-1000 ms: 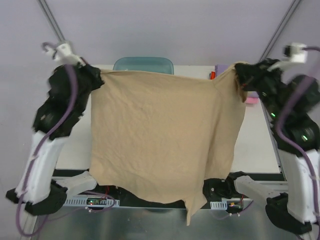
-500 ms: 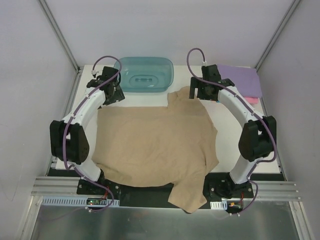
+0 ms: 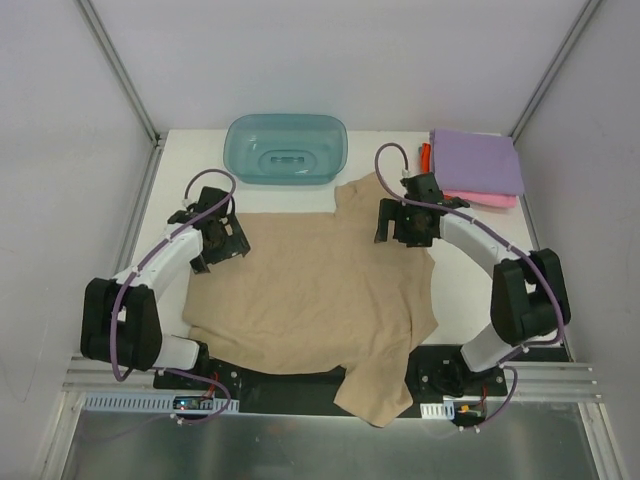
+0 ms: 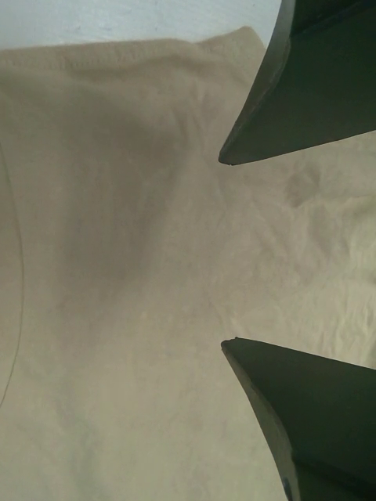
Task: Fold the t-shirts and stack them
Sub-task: Flatten the tshirt out
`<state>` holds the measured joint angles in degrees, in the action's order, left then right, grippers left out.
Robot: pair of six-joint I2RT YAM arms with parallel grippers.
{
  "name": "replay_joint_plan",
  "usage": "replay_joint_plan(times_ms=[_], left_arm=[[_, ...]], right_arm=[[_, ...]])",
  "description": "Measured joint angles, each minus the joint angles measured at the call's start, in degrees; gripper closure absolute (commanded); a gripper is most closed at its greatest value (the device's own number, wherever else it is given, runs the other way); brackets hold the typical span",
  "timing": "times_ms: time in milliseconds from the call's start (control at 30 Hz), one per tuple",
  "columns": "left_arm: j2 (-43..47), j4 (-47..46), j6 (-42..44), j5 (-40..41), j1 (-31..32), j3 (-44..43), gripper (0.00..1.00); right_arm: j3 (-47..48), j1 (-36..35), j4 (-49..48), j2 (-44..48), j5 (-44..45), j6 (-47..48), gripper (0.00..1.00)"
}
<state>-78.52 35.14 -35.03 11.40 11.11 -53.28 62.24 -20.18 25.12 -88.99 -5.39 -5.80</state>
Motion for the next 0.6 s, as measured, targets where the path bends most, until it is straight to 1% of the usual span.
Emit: replay_joint_plan(times_ms=[167, 267, 400, 600], left_arm=[[-3.4, -3.5, -0.2, -2.7, -2.2, 1.0, 0.01], [-8.9, -5.8, -0.1, -4.4, -4.3, -0.3, 0.01], [-18.1, -7.3, 0.1, -6.5, -6.2, -4.9, 0.01], [-25.9, -6.2, 1.2, -8.1, -7.5, -14.2, 0.01]], right_arm=[[0.5, 0.0, -0.9, -6.5, -0.2, -0.3, 0.03], [2.5, 0.1, -0.5, -11.6, 0.7, -0.6, 0.03], [6.7, 1.3, 0.7, -15.9, 1.3, -1.1, 0.03], [15.3, 4.6, 3.0, -22.4, 0.1, -1.5, 0.03]])
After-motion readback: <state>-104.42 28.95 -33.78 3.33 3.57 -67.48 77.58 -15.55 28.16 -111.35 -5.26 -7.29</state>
